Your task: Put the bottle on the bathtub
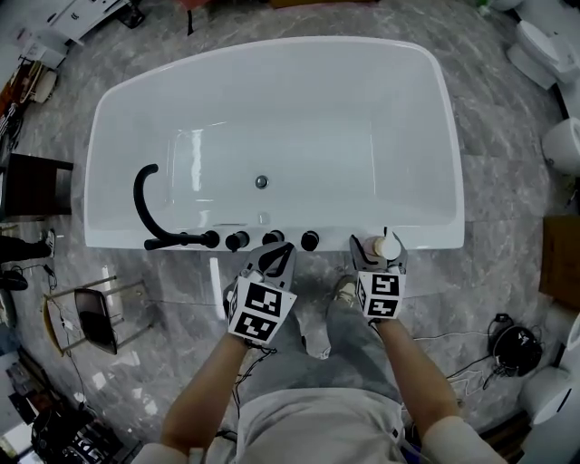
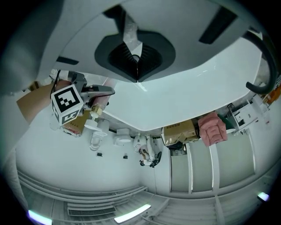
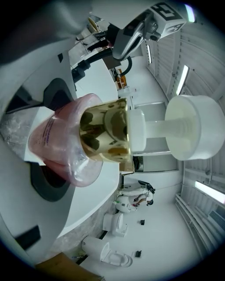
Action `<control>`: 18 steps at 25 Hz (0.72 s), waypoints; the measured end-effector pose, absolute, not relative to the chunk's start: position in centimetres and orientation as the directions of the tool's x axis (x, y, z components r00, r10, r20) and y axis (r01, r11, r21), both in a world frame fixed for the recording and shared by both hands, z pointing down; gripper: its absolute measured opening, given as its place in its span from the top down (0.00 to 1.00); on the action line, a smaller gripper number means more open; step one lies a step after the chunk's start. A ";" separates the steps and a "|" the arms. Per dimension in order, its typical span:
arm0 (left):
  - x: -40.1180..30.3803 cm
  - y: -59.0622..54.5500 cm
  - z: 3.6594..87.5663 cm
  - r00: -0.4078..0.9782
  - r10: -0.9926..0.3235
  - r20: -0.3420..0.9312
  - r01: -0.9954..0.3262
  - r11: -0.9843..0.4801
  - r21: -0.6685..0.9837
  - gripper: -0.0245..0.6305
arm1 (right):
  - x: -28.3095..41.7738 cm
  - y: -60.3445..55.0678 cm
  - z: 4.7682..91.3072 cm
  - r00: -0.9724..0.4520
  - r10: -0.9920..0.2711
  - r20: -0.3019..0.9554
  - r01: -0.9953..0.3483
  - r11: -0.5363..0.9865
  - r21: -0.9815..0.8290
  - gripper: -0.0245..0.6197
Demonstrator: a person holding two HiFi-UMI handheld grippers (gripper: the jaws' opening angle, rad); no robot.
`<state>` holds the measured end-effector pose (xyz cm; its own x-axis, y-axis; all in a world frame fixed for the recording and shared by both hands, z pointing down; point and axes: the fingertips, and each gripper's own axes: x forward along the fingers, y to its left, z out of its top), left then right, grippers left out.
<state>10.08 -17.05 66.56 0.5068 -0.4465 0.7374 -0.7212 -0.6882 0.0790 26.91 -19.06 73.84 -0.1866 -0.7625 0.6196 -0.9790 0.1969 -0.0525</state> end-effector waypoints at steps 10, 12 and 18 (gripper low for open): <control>8.9 -16.5 68.6 0.500 -0.414 0.761 -0.725 -0.680 0.106 0.93 | 25.4 -20.0 74.5 -0.225 -0.800 0.557 -0.964 0.264 -0.010 0.42; 8.9 -16.6 68.7 0.502 -0.411 0.761 -0.722 -0.683 0.108 0.93 | 25.3 -19.8 74.6 -0.219 -0.801 0.557 -0.965 0.260 -0.006 0.42; 9.0 -17.0 68.5 0.511 -0.396 0.762 -0.705 -0.701 0.109 0.93 | 25.1 -19.6 74.7 -0.211 -0.807 0.551 -0.971 0.239 -0.022 0.41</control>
<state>8.99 -16.97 68.50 0.5115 -0.3964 0.7624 -0.7051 -0.7007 0.1088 25.05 -19.59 74.74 -0.2110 -0.8075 0.5509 -0.9708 0.2389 -0.0216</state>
